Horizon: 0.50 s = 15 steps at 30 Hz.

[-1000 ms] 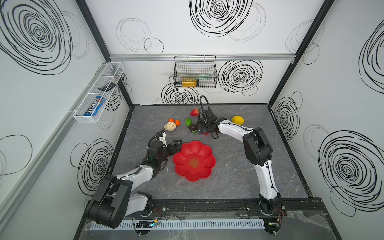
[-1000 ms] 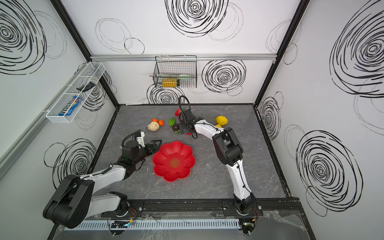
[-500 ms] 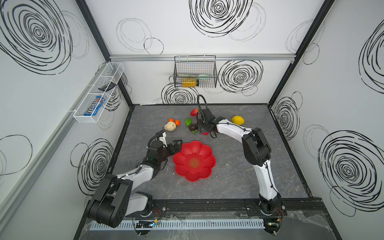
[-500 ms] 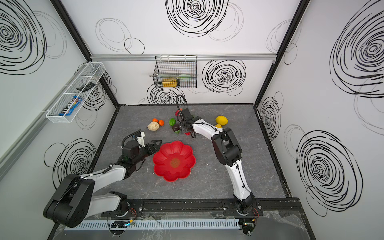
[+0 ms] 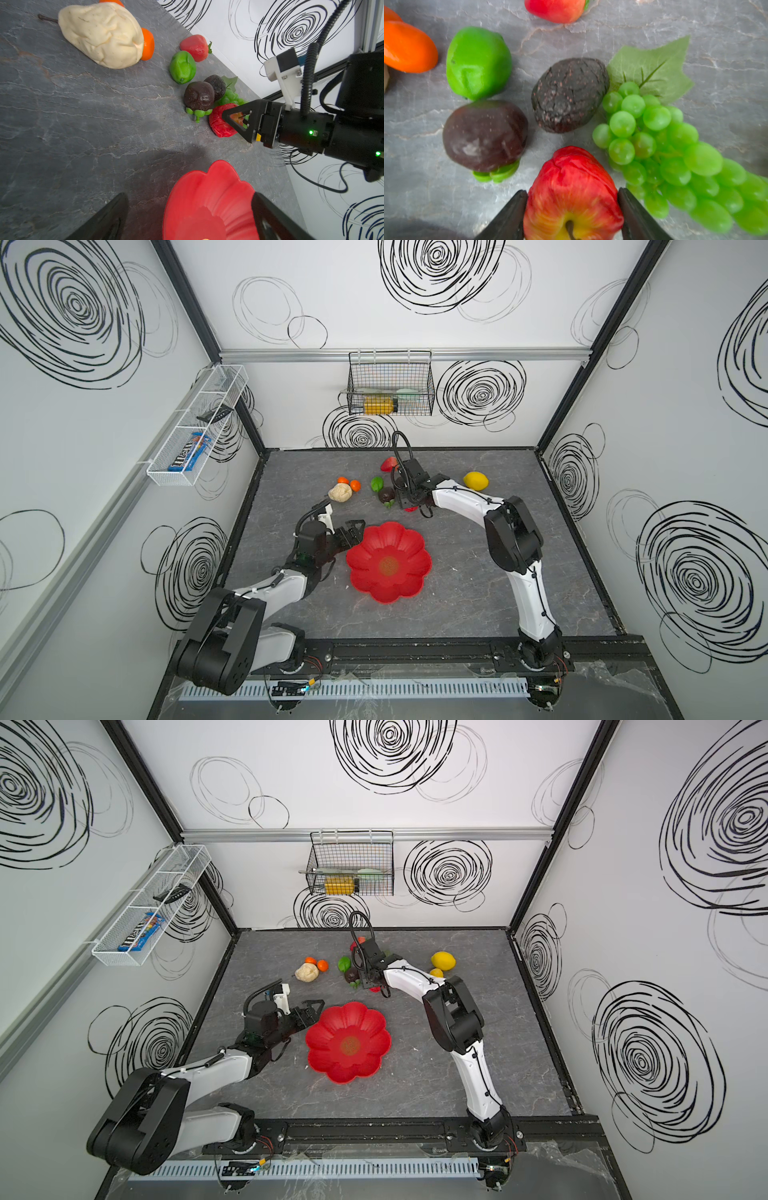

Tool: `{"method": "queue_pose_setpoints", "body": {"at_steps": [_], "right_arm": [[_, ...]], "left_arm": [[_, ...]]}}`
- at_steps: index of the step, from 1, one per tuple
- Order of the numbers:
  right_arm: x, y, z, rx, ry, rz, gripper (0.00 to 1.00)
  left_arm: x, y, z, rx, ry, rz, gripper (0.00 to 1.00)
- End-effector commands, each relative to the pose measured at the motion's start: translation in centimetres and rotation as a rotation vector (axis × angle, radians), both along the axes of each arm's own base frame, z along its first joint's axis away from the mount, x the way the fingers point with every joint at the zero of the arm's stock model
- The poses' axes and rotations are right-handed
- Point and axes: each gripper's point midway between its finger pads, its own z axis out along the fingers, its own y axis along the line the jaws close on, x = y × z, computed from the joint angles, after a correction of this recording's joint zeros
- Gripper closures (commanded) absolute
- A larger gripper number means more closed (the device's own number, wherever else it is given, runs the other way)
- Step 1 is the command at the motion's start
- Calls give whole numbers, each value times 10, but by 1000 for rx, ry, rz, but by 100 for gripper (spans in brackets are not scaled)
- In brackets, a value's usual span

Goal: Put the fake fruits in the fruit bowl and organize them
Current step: 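Grasp the red apple with the right gripper and carry it over the bowl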

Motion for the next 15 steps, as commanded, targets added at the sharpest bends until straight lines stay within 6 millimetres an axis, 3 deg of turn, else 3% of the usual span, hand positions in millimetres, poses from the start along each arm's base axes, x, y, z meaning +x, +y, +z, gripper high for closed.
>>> {"method": "queue_pose_setpoints", "body": {"at_steps": [1, 9, 15], "right_arm": [[-15, -1, 42, 15, -37, 18, 37], [-62, 3, 88, 45, -76, 82, 37], [-120, 21, 93, 63, -52, 162, 37]], "left_arm": [[5, 2, 11, -20, -48, 7, 4], [4, 2, 12, -25, -50, 7, 4], [3, 7, 11, -35, -52, 27, 4]]}}
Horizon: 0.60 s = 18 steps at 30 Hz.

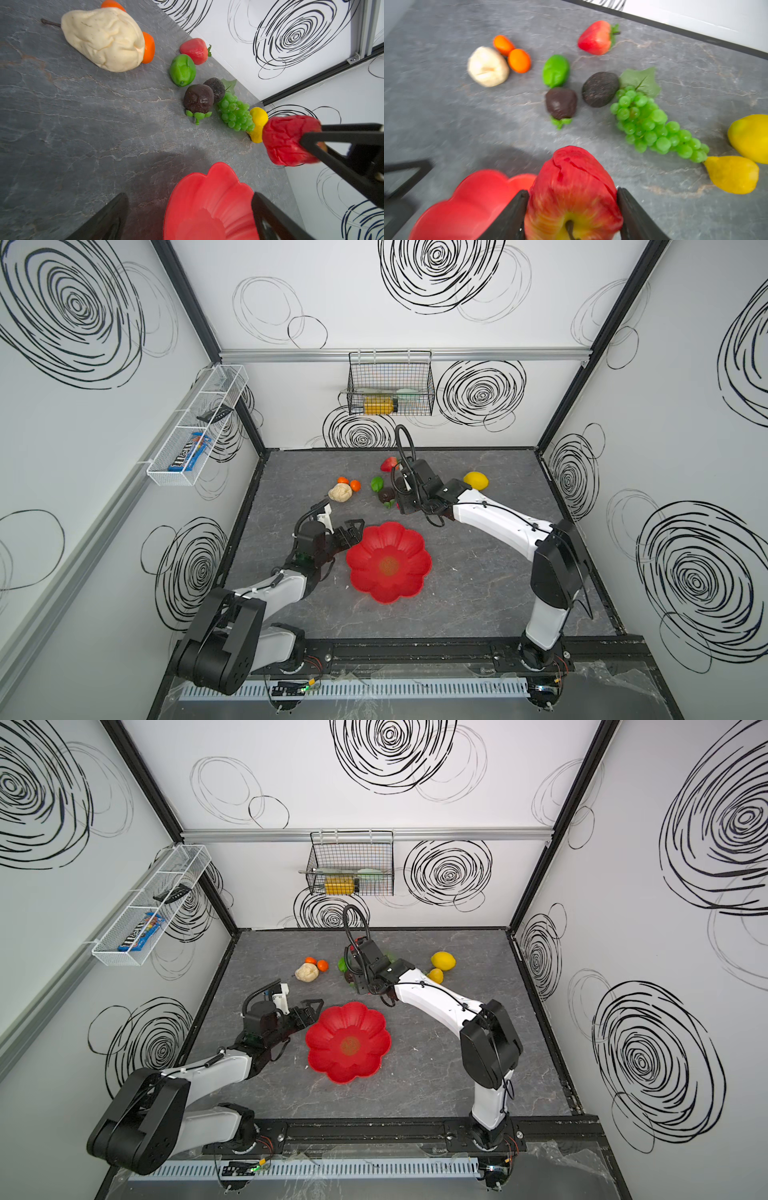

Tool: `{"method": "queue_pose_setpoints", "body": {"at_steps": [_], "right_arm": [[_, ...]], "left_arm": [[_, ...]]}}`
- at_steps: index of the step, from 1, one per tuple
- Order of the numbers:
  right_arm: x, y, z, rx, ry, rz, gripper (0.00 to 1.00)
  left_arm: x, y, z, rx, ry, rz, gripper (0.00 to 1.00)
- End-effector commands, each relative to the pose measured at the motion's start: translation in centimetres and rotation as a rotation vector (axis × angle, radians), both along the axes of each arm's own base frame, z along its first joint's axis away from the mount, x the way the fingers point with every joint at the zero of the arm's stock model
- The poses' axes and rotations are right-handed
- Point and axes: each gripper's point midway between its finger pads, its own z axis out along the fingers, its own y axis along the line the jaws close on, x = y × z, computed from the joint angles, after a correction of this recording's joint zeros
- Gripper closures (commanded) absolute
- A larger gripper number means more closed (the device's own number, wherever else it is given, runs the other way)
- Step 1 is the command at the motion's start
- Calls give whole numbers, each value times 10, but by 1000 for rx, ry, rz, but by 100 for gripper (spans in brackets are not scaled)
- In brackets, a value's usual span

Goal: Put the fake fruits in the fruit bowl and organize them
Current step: 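Grasp the red apple with the right gripper and carry it over the bowl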

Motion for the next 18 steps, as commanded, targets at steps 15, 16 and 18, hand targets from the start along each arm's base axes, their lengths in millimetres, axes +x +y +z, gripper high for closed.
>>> {"method": "queue_pose_setpoints", "body": {"at_steps": [15, 16, 18], "right_arm": [[-129, 45, -82, -98, 203, 179, 38], [-132, 48, -83, -98, 208, 185, 38], [-139, 52, -89, -97, 221, 201, 38]], "left_arm": [[0, 17, 9, -52, -45, 67, 4], [0, 17, 8, -55, -42, 69, 4], [0, 19, 8, -60, -40, 73, 4]]}}
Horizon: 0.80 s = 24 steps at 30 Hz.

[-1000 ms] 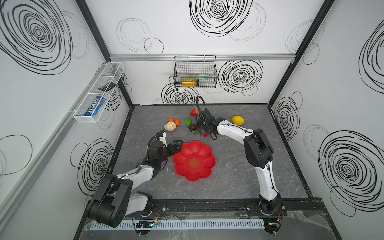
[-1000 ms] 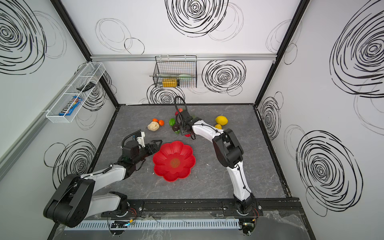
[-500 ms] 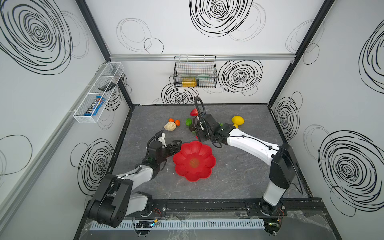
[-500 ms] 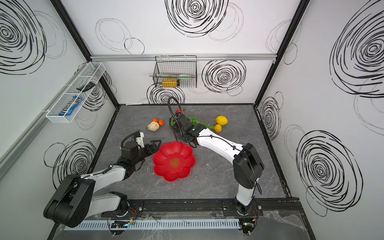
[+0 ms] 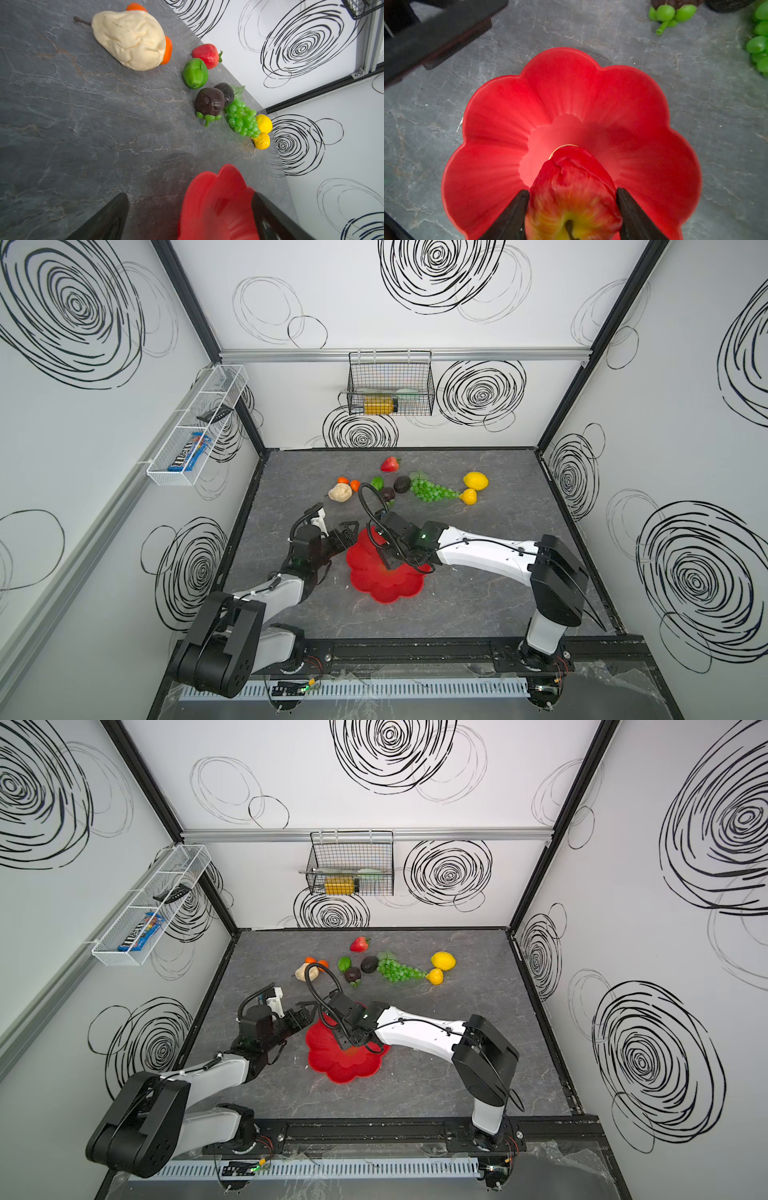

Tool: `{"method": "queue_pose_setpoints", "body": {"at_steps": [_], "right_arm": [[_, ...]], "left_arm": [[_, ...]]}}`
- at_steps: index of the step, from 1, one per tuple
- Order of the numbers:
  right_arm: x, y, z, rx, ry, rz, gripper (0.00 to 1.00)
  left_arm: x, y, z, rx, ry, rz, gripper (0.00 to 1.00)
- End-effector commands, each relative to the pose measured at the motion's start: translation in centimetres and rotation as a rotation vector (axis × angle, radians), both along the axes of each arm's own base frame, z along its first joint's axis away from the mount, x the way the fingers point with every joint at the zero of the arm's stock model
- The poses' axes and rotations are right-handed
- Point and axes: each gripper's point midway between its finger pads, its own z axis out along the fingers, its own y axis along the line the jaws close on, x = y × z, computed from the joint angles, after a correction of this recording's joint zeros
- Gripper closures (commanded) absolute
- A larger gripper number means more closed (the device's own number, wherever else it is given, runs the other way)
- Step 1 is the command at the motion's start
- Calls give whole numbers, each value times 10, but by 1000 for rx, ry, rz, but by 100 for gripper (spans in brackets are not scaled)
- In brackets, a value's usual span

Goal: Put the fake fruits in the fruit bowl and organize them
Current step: 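Grasp the red apple with the right gripper and carry it over the bowl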

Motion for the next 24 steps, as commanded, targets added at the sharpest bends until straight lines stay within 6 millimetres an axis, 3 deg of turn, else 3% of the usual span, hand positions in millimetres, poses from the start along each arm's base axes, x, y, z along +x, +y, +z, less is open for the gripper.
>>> {"method": "queue_pose_setpoints", "body": {"at_steps": [1, 7, 24], "right_arm": [[-14, 4, -14, -12, 38, 6, 38], [-19, 5, -31, -32, 54, 6, 38], [-12, 9, -43, -66, 24, 2, 33]], "left_arm": [[3, 4, 14, -30, -57, 18, 4], [2, 8, 13, -48, -60, 32, 4], [2, 11, 12, -62, -60, 39, 4]]}}
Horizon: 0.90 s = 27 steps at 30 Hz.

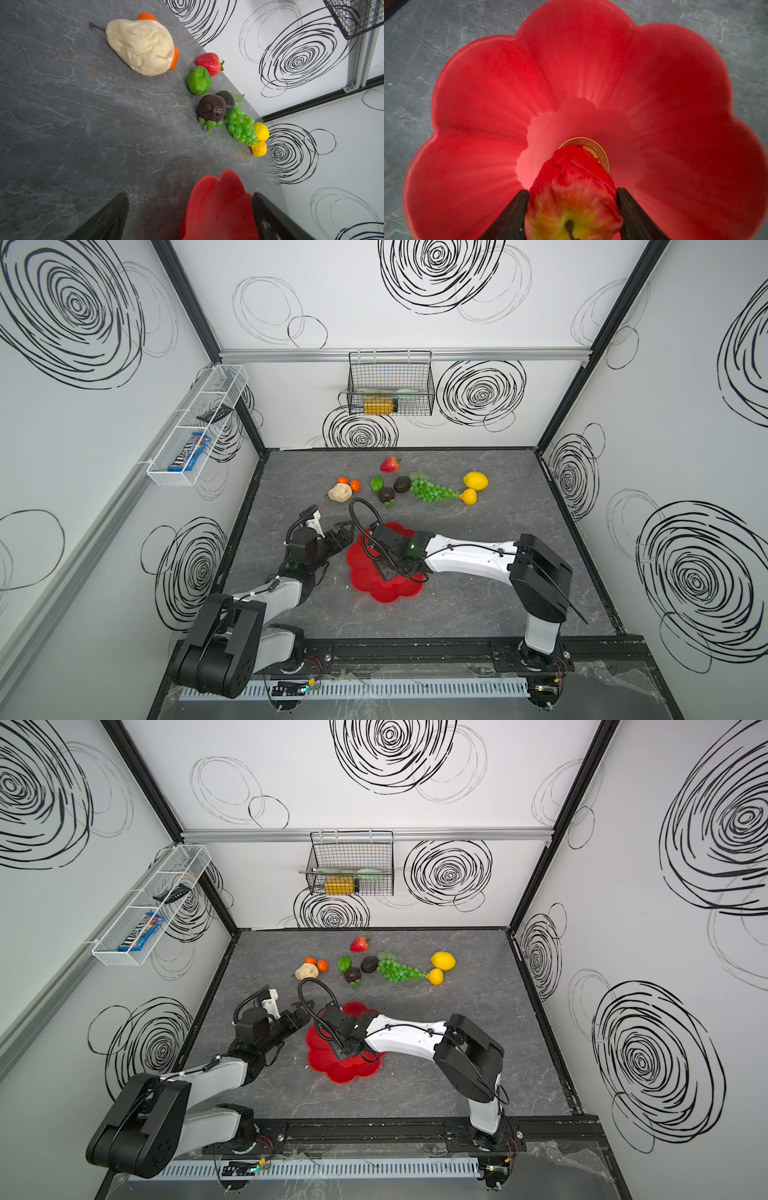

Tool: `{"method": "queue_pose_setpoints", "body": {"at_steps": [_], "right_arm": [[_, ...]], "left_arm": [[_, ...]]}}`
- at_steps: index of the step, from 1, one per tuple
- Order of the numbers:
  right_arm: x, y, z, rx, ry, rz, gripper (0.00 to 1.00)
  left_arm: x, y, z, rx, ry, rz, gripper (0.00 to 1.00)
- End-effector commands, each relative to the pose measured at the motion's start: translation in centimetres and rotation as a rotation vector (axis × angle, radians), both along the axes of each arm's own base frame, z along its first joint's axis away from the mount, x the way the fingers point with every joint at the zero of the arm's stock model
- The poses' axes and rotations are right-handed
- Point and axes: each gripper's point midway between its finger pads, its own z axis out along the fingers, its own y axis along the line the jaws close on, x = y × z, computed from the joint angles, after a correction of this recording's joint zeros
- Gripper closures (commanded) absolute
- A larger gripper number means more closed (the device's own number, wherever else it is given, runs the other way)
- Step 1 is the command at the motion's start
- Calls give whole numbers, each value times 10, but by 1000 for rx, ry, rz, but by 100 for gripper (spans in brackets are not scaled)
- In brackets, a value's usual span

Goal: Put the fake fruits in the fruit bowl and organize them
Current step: 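Grasp the red apple with the right gripper and carry it over the bowl, then drop the apple in the bowl with the right gripper while left moves to pear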

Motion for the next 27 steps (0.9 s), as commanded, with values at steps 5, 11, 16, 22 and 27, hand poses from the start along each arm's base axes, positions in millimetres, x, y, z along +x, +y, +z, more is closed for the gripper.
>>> {"method": "queue_pose_setpoints", "body": {"at_steps": [5, 11, 16, 22, 27], "right_arm": [[0, 0, -3, -18, -10, -4, 25], [-1, 1, 10, 34, 3, 14, 6], [2, -2, 39, 123, -10, 44, 0], [12, -23, 105, 262, -157, 74, 1], [28, -74, 149, 398, -351, -4, 1]], "left_arm": [[4, 2, 12, -19, -54, 8, 4], [4, 3, 14, -18, -57, 9, 4], [7, 12, 22, 61, -54, 47, 3], [11, 32, 57, 180, -58, 182, 3], [27, 36, 77, 299, -48, 233, 3]]}}
